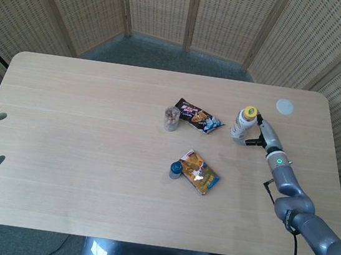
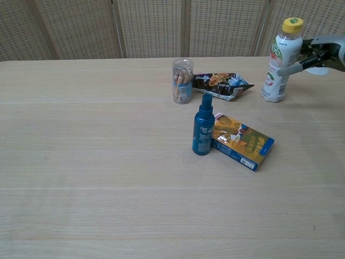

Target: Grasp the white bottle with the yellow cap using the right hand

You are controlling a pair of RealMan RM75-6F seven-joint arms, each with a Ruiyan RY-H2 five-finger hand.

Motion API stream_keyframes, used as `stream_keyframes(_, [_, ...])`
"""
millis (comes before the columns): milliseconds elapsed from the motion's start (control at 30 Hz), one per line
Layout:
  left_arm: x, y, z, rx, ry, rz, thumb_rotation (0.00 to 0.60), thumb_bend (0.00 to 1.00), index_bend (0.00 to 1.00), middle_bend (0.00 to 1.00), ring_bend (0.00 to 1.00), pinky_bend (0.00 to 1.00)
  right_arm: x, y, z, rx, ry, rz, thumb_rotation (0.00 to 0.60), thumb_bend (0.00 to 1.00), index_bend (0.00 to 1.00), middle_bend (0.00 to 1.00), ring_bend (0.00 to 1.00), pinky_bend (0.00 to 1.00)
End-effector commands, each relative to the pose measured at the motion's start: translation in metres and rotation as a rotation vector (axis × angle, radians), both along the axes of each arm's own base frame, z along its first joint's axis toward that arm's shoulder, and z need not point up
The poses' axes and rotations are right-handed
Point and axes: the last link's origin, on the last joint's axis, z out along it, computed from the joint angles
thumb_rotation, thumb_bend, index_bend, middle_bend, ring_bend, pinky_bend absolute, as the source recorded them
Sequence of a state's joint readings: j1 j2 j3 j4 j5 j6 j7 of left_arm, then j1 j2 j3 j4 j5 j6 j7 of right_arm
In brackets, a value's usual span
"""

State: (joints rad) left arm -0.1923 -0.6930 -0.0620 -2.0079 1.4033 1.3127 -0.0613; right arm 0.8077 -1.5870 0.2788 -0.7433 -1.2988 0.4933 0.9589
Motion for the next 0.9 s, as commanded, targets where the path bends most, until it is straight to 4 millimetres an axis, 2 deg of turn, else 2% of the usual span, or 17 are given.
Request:
stream_keyframes(33, [-0.001,-0.001,0.0,-0.002,-0.001,0.002,0.6,0.32,0.12,0.05,0.0,0.0,0.002,0.0,-0.004,0.01,-0.005,0.007,0.575,0.0,0.0,0.0,0.0,0.0])
stream_keyframes(233, [-0.002,0.0,-0.001,-0.005,-0.002,0.0,0.6,0.32,0.12,0.05,0.0,0.0,-0.003,0.004,-0.006,0.009,-0.02,-0.003,0.59,0.0,0.0,0.0,0.0,0.0])
stream_keyframes(567, [-0.001,0.001,-0.001,-0.002,0.004,0.005,0.6,0.32,0.12,0.05,0.0,0.0,-0.007,-0.004,-0.006,-0.051,-0.06,-0.054,0.6,0.0,0.0,0.0,0.0,0.0])
stream_keyframes(800, [-0.001,0.001,0.0,-0.003,0.005,0.007,0.6,0.32,0.12,0.05,0.0,0.0,-0.007,-0.007,-0.008,-0.077,-0.06,-0.067,0.6,0.0,0.0,0.11,0.0,0.0])
stream_keyframes(900, [-0.002,0.001,0.0,-0.002,0.002,0.01,0.6,0.32,0.12,0.05,0.0,0.0,-0.007,-0.008,-0.007,-0.094,-0.056,-0.067,0.6,0.0,0.0,0.18,0.01,0.07])
